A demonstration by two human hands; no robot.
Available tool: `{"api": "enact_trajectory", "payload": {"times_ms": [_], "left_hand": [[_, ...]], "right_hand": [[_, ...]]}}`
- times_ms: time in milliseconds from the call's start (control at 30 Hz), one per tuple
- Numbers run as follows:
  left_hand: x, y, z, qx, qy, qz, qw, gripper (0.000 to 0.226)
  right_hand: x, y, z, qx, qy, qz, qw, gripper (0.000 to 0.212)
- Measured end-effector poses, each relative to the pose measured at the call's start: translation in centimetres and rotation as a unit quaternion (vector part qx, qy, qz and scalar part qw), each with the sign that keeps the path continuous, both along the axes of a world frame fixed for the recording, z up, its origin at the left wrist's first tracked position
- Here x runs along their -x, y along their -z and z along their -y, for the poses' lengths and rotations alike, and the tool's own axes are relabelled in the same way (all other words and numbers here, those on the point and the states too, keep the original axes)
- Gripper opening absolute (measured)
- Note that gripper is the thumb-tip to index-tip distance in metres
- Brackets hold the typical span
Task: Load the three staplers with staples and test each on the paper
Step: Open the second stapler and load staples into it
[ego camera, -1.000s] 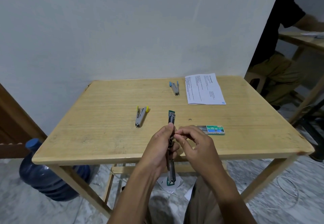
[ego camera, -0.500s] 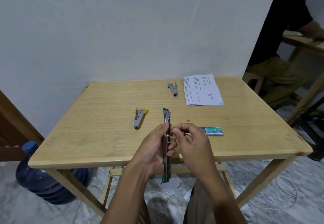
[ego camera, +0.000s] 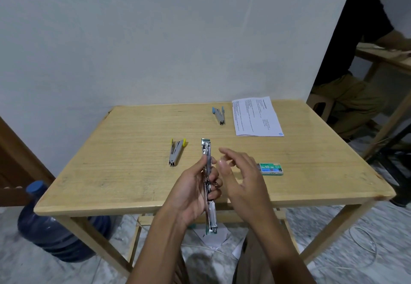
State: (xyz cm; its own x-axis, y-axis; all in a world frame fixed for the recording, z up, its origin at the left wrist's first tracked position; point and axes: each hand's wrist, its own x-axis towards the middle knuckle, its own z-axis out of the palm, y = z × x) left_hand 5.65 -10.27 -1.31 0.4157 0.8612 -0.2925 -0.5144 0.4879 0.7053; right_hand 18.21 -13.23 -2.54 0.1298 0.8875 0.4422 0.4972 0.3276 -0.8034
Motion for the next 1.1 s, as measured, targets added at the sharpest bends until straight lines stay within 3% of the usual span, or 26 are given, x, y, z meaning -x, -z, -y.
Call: {"api": "enact_trajectory", "payload": {"times_ms": [133, 367, 500, 733, 833, 900, 1100], "left_hand": [[-0.2, -0.1, 0.3, -0.026, 0.011, -0.030, 0.999, 0.030], [-0.4, -0.2, 0.5, -0.046, -0.018, -0.057, 0.997, 0.039], [-0.5, 0.0, 0.5, -0.061, -0.022, -0.065, 0.996, 0.026], [0.1, -0.1, 0.4, -0.066, -0.031, -0.077, 0.994, 0.041], [0.2, -0.1, 0.4, -0.052, -0.034, -0.077, 0.995, 0.035], [0.3, -0.1, 0.3, -0.036, -0.033, -0.062, 0.997, 0.025], [0.6, -0.3, 0.2, -0.021, -0.012, -0.033, 0.999, 0.028]], "right_hand": [[0.3, -1.5, -0.7, 0.037, -0.004, 0.062, 0.997, 0.051], [1.2, -1.9, -0.7, 0.031, 0.021, 0.109, 0.993, 0.064], [1.4, -1.6, -0.5, 0.023, 0.030, 0.140, 0.989, 0.064], [1.3, -1.4, -0.1, 0.035, 0.030, 0.219, 0.975, 0.060], [1.2, -1.4, 0.1, 0.036, 0.022, 0.236, 0.971, 0.060], [1.0, -1.3, 0.0, 0.029, 0.021, 0.223, 0.974, 0.058], [0.3, -0.8, -0.4, 0.024, 0.013, 0.104, 0.994, 0.055]]}}
